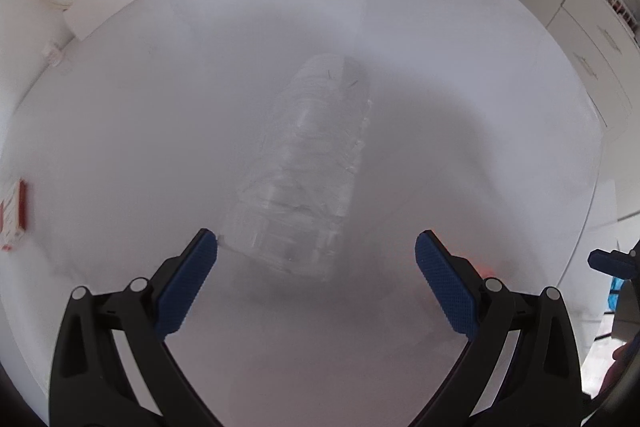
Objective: Collect trash
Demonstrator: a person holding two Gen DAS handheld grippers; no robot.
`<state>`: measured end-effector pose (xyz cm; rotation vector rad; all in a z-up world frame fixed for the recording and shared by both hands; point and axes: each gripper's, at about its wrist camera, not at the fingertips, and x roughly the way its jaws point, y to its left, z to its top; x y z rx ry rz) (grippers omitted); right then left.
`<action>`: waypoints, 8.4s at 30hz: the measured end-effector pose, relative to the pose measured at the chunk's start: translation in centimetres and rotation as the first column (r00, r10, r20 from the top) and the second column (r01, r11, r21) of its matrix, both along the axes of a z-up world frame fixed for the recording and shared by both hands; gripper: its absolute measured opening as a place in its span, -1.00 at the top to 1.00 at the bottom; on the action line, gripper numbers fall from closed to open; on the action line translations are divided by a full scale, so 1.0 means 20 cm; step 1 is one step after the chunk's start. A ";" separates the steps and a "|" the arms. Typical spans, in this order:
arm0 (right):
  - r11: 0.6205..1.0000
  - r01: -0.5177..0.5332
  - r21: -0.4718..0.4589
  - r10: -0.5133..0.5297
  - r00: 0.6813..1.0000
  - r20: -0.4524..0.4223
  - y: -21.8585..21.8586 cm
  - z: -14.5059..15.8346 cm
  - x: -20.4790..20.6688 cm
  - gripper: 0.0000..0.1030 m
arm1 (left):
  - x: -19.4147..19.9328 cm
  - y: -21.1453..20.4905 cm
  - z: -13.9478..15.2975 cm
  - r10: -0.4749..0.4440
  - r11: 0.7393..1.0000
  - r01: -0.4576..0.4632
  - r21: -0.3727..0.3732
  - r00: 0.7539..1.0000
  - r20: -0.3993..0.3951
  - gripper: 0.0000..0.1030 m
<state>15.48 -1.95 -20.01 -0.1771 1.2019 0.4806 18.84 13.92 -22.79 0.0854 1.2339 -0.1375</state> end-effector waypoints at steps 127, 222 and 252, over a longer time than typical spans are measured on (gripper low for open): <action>0.636 0.772 0.009 -0.771 0.636 -0.006 -1.84 -0.01 -1.64 -0.96 | -1.45 -1.78 0.38 -0.649 0.745 0.650 -0.149 0.759 0.062 -0.84; 0.915 0.338 0.223 -0.404 0.727 0.556 -0.82 1.57 -0.94 -0.96 | -1.17 -0.45 1.76 0.186 0.982 -0.148 -0.113 0.772 0.608 -0.85; 0.915 0.339 0.220 -0.403 0.730 0.552 -0.86 1.53 -0.98 -0.96 | -1.18 -0.49 1.76 0.187 0.982 -0.148 -0.113 0.774 0.605 -0.85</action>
